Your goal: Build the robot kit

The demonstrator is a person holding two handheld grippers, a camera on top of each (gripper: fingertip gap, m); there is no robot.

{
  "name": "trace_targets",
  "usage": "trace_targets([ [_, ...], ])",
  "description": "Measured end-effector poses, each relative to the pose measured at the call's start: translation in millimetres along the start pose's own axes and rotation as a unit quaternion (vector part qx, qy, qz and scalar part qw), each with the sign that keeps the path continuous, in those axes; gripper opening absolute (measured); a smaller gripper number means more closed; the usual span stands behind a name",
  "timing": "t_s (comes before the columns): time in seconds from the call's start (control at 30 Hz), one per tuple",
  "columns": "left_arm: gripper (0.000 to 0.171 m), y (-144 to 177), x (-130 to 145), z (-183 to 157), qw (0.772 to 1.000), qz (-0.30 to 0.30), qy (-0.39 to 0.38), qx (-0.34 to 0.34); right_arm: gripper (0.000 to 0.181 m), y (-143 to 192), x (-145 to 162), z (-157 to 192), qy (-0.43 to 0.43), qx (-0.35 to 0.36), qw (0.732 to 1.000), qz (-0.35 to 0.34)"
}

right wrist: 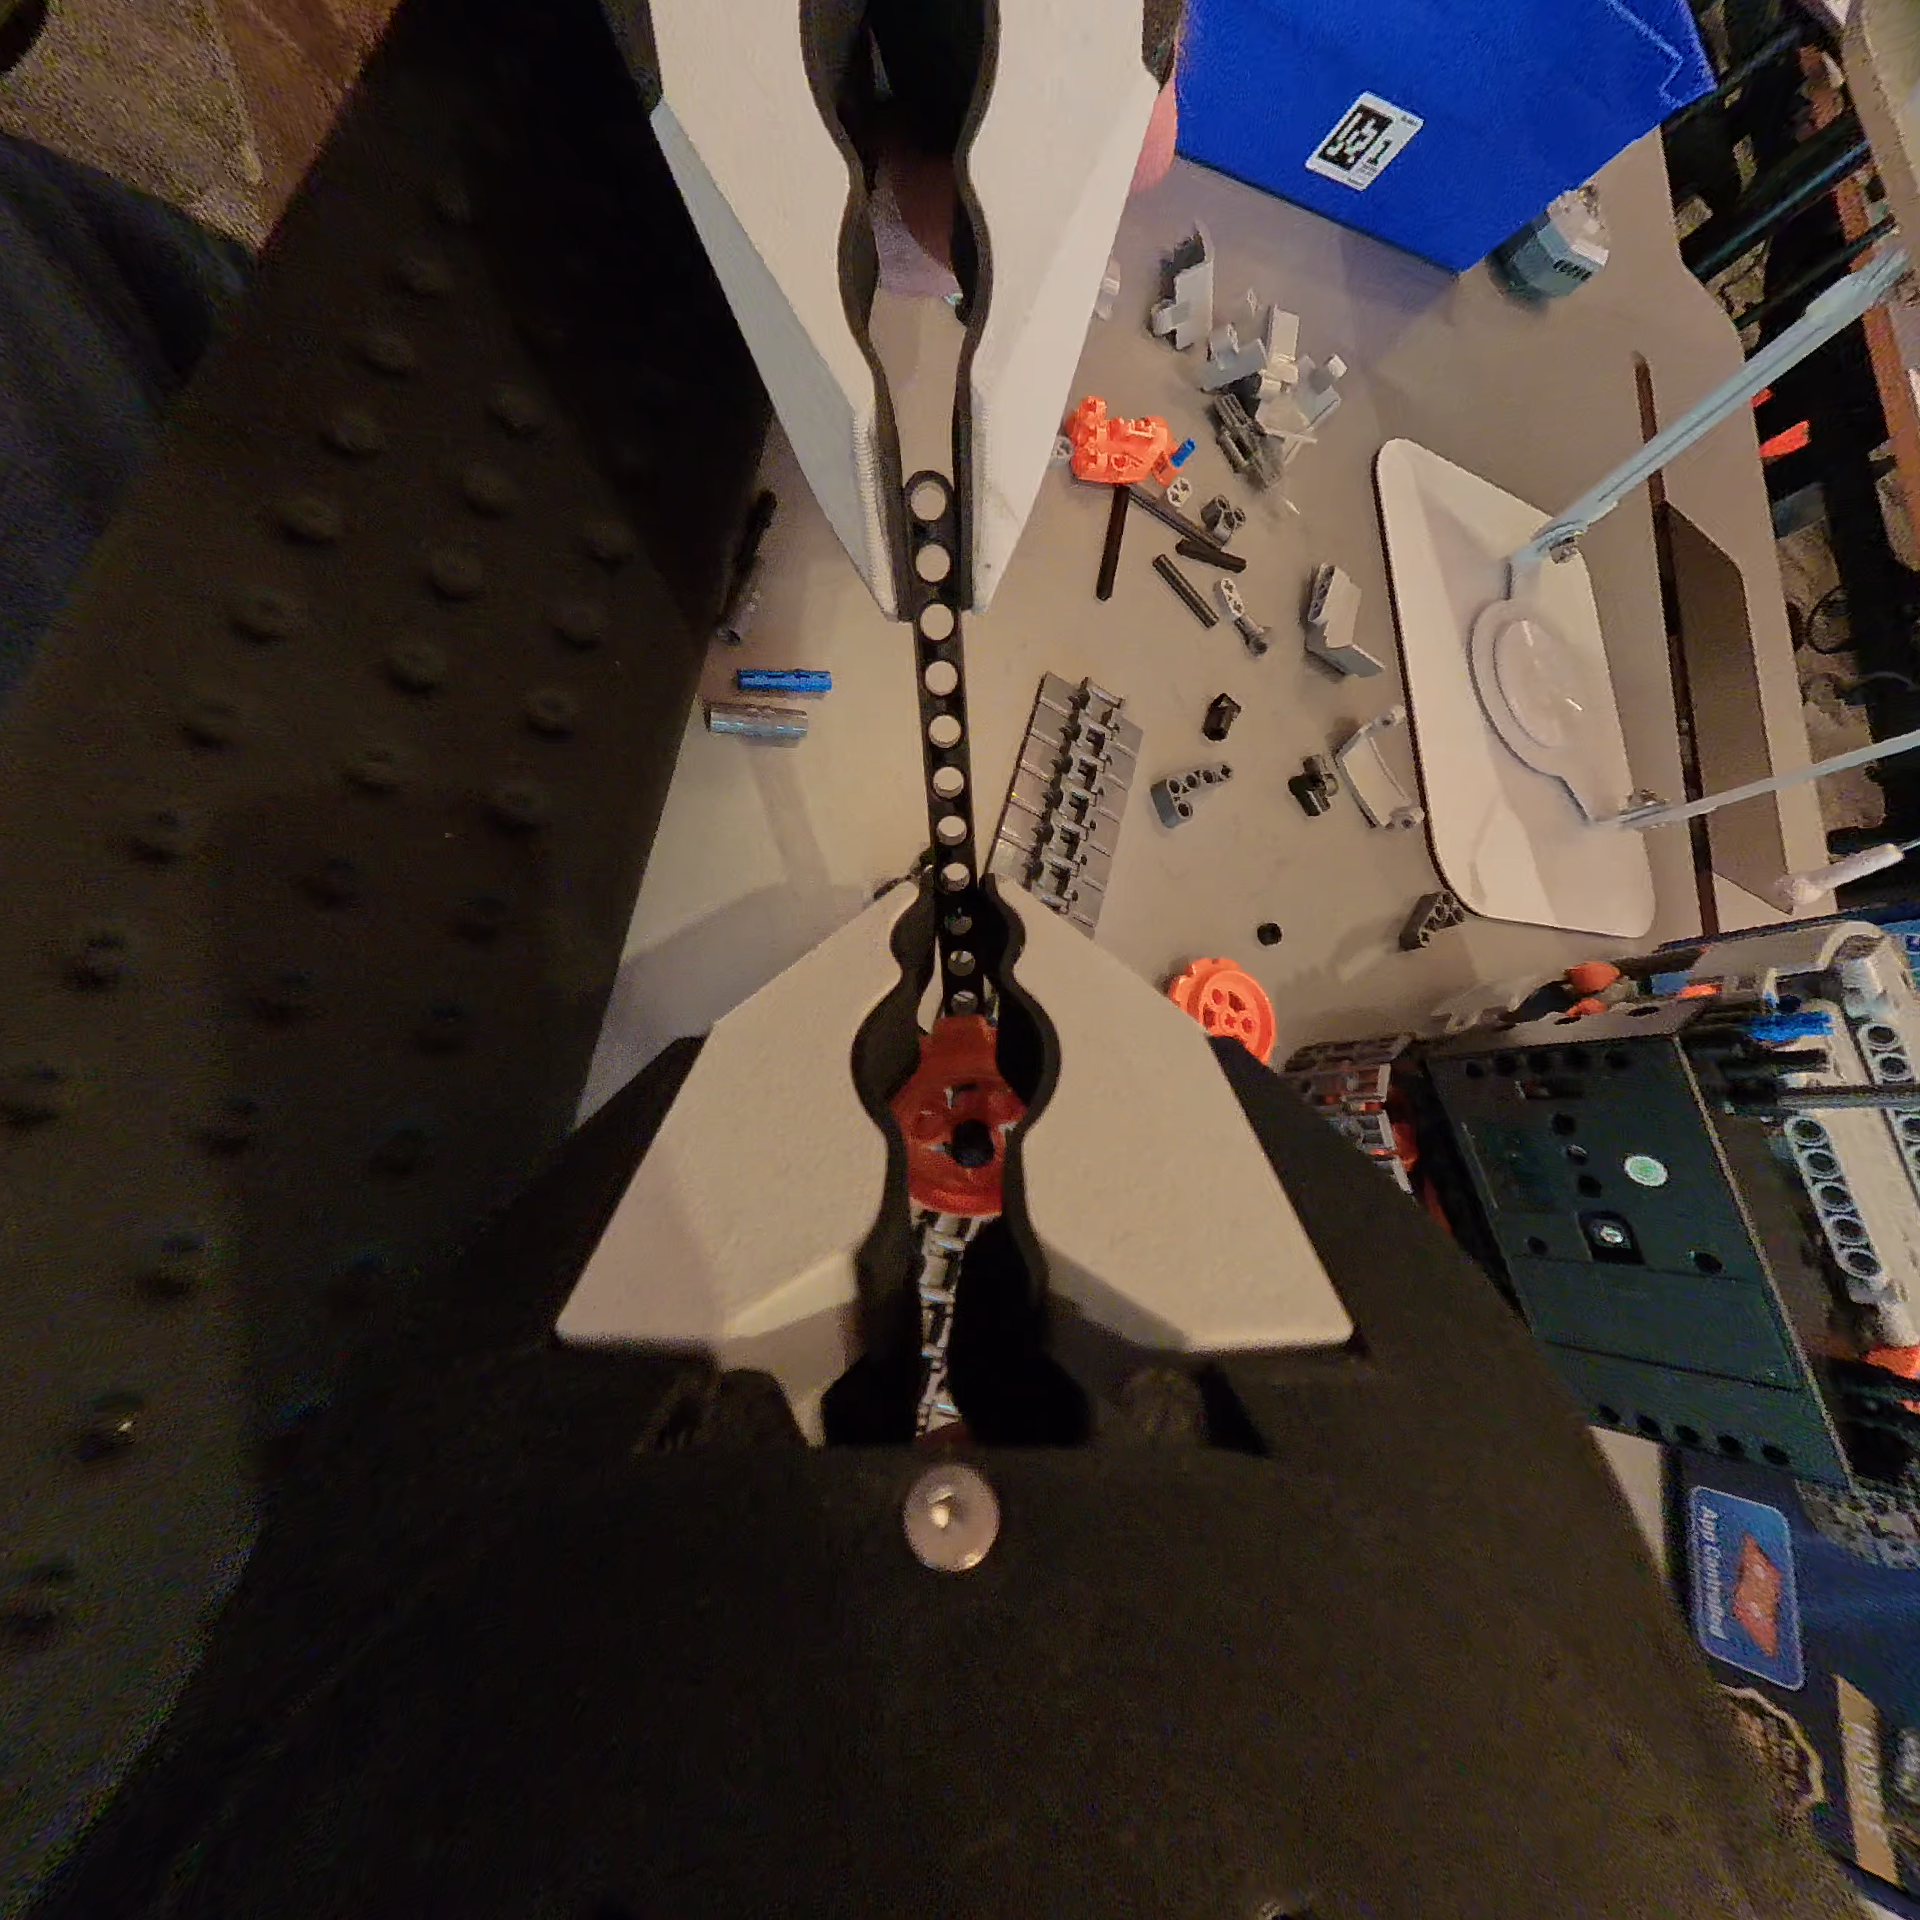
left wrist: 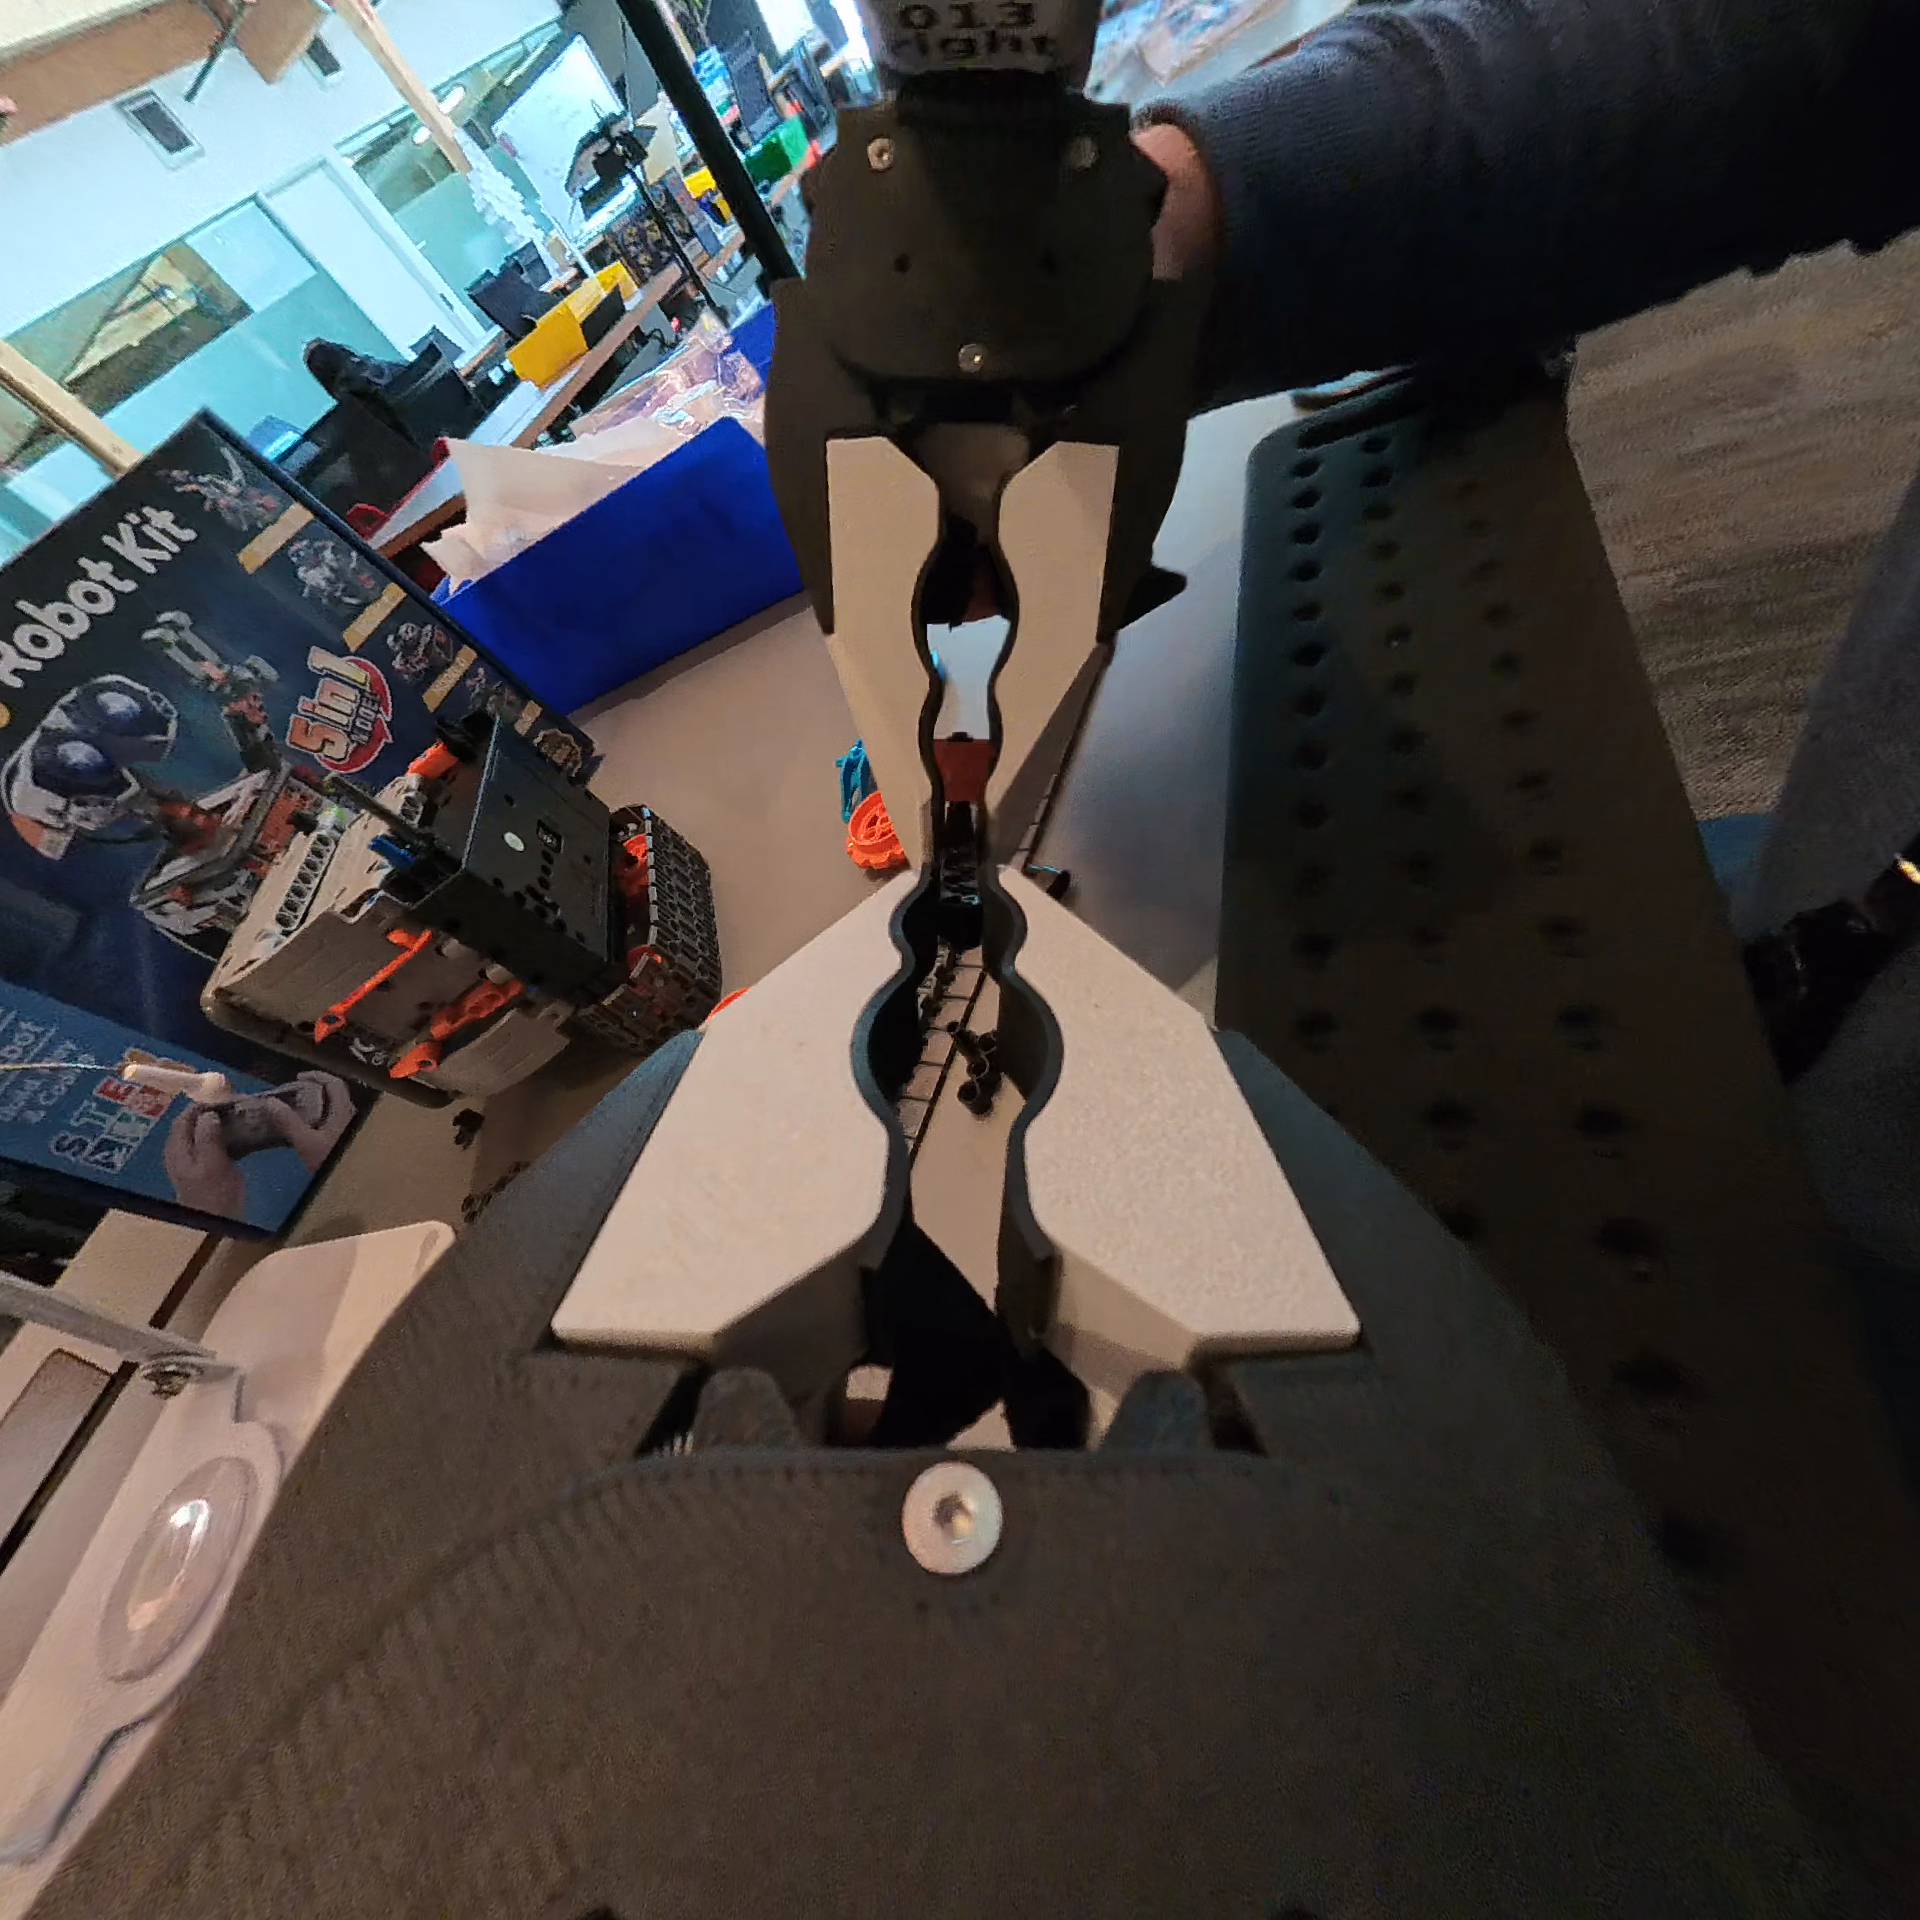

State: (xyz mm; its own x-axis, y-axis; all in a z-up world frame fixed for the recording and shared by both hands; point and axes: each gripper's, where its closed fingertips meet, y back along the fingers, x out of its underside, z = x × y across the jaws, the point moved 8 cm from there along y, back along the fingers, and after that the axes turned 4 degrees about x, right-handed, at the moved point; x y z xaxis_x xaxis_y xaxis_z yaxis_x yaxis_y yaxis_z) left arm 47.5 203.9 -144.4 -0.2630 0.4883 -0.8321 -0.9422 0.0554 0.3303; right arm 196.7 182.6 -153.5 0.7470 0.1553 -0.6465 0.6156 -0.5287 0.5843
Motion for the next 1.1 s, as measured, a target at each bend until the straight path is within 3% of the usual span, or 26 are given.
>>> trace_targets([
  [0.13, 0.007, -2.2, 2.7, 4.4, 1.0, 0.006, 0.025, -0.018, 0.004, -2.1, 2.7, -4.2, 0.011, 0.004, 1.0, 0.004],
  [0.33, 0.022, -22.6, 30.4, 11.3, 0.977, 0.137, 0.165, -0.017, 0.004, 10.3, 21.7, -23.6, -0.003, 0.032, 0.999, 0.033],
  [0.47, 0.035, -39.9, 36.8, 7.5, 0.962, 0.197, 0.192, -0.01, 0.004, 13.9, 37.2, -28.6, -0.015, 0.041, 0.998, 0.05],
  [0.57, 0.038, -50.6, 33.6, 4.2, 0.954, 0.207, 0.216, 0.012, 0.004, 13.1, 43.0, -27.3, -0.017, 0.037, 0.998, 0.056],
  [0.8, 0.023, -63.8, 43.4, 3.0, 0.941, 0.262, 0.212, 0.015, 0.004, 11.1, 43.0, -22.9, -0.011, 0.028, 0.998, 0.053],
  [1.1, 0.017, -59.2, 44.0, 0.1, 0.959, 0.243, 0.108, 0.097, 0.004, 9.0, 44.2, -16.4, -0.006, 0.001, 0.999, 0.053],
])
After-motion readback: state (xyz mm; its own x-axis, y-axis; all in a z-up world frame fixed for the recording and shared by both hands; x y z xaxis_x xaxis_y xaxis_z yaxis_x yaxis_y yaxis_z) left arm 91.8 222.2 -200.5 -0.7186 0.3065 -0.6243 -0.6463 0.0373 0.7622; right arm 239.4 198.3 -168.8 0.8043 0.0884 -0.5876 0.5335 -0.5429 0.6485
